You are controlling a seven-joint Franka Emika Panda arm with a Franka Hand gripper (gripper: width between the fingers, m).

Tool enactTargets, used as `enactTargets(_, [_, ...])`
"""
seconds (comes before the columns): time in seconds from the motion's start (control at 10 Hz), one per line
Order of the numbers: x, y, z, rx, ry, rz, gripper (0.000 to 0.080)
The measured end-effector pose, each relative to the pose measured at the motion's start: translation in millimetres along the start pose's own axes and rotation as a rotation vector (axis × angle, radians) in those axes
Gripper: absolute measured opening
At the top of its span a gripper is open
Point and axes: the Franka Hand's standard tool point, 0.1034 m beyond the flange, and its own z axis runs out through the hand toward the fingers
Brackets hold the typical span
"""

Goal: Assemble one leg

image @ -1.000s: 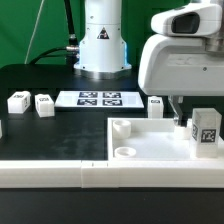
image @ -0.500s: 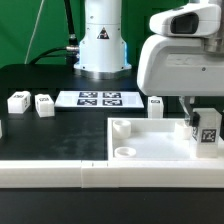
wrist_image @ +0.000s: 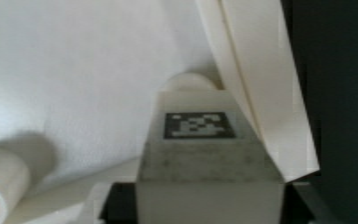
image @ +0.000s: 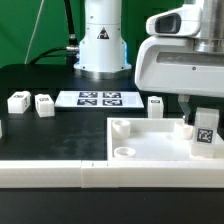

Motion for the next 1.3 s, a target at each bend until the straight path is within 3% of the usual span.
enactTargets(1.1, [-3.9, 4.0, 0.4, 0.003, -0.019, 1.287, 0.0292])
enactTargets(1.3, [-3.8, 5.1, 0.2, 0.004, -0.026, 1.356, 0.0292])
